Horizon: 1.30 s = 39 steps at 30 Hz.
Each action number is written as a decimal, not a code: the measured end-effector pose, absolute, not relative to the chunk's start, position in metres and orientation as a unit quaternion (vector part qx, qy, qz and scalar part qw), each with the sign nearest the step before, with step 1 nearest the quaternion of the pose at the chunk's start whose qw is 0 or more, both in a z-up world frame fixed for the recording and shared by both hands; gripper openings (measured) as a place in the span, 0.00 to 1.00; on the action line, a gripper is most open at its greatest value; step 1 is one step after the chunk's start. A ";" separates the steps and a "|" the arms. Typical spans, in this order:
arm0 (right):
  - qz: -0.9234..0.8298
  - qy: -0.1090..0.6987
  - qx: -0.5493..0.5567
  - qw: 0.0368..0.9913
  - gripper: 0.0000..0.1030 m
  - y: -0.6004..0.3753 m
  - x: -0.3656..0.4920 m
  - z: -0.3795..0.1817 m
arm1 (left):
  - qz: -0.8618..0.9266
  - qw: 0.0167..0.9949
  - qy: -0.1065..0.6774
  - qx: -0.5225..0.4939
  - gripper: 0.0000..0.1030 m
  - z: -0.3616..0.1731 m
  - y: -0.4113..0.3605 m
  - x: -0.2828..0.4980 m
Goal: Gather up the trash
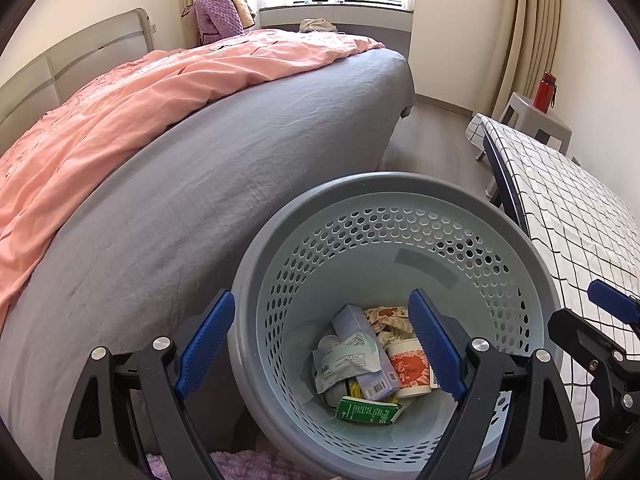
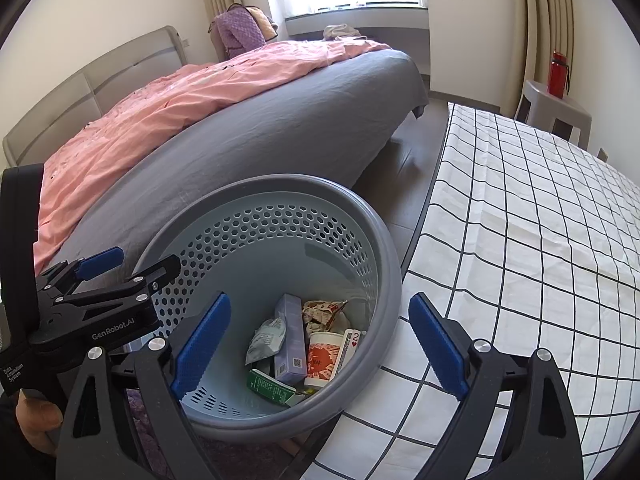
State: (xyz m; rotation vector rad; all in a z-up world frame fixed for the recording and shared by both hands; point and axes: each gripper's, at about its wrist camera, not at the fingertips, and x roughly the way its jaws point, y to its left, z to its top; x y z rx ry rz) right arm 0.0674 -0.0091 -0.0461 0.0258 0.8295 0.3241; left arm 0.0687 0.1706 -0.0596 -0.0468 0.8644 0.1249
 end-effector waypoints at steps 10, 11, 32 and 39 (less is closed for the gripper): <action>0.157 0.401 0.012 0.902 0.86 -0.009 0.067 -0.046 | 0.061 0.905 0.420 -0.023 0.82 -0.061 0.170 0.070; 0.157 0.401 0.013 0.902 0.86 -0.009 0.067 -0.045 | 0.061 0.906 0.419 -0.023 0.82 -0.061 0.170 0.070; 0.157 0.400 0.013 0.903 0.86 -0.008 0.067 -0.045 | 0.063 0.906 0.417 -0.019 0.82 -0.061 0.170 0.069; 0.157 0.399 0.014 0.903 0.86 -0.008 0.067 -0.045 | 0.066 0.906 0.418 -0.018 0.82 -0.062 0.171 0.069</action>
